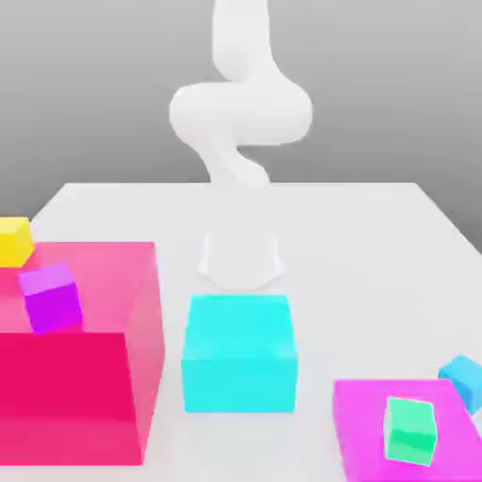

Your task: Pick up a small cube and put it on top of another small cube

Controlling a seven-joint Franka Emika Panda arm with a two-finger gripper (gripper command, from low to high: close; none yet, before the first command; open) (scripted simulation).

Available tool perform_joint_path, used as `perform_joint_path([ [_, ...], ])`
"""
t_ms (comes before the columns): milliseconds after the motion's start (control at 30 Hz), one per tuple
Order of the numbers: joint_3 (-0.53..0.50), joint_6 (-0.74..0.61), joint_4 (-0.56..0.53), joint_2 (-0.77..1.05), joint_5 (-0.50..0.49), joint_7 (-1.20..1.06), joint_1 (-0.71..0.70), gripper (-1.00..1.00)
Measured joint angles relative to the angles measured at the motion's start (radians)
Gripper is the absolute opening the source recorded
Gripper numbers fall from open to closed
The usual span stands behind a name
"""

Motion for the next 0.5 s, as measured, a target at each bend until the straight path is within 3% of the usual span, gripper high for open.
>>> perform_joint_path([
  [267, 0.125, 0.058, -0.026, 0.308, -0.214, -0.204, 0.040, 0.00],
  [500, 0.191, 0.116, -0.050, 0.563, -0.337, -0.423, 0.100, 0.00],
])
